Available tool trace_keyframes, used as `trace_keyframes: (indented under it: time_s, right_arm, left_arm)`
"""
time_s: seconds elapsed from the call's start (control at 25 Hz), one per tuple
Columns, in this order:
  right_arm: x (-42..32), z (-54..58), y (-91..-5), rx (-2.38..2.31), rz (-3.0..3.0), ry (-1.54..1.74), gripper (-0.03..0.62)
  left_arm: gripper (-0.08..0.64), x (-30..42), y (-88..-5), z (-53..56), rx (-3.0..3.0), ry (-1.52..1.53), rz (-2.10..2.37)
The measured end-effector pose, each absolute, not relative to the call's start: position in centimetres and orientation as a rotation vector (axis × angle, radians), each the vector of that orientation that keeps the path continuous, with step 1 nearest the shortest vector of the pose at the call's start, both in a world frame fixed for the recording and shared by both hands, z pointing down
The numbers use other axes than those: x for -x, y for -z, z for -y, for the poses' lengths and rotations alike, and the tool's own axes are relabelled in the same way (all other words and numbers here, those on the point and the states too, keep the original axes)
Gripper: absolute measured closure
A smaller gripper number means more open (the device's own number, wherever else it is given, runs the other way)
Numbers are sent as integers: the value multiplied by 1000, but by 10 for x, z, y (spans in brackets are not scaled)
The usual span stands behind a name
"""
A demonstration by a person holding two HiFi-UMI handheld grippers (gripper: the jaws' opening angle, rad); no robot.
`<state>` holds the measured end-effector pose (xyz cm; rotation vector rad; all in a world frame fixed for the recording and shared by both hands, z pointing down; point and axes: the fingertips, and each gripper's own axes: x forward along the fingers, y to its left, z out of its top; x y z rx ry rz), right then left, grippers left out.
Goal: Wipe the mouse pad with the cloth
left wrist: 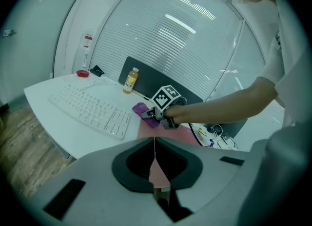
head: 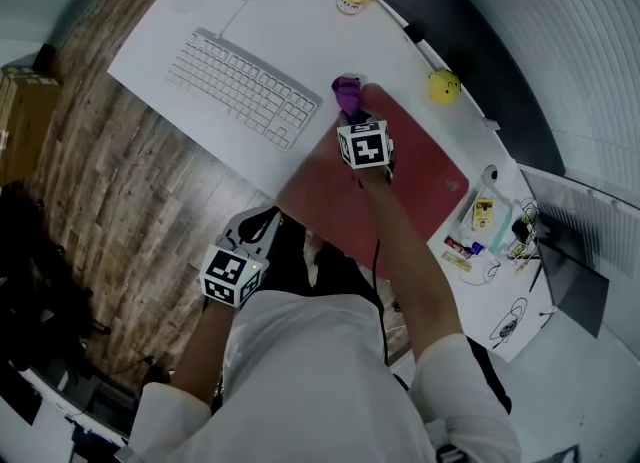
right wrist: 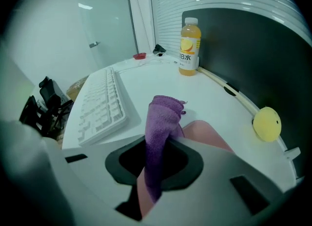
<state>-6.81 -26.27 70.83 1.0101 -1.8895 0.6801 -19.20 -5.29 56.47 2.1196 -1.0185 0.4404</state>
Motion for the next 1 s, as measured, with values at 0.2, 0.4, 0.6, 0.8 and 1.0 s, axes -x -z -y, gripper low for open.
trace_keyframes:
  time_s: [0.2,0.4,0.6,0.8,1.0]
  right_arm:
    - [82,252,-683,-1047,1958,-709,517]
    - [97,241,-655,-1093,2056,-802,517]
    - [103,227,-652,-1153,2114,-1086,517]
    - [87,216,-680,-1178,2057,-1118,517]
    - [64,206,-696,-1207,2007,-1082,517]
  left_arm:
    - [540,190,-558,53,-2137,-437,1016]
    - [540,187,-553,54,-2154,-447,1004]
    - [540,182,-553,54,-2160,-472,983]
    - [540,174,-558,52,-2163,-491,956]
    - [540,162,-566,48,-2164,-515,912]
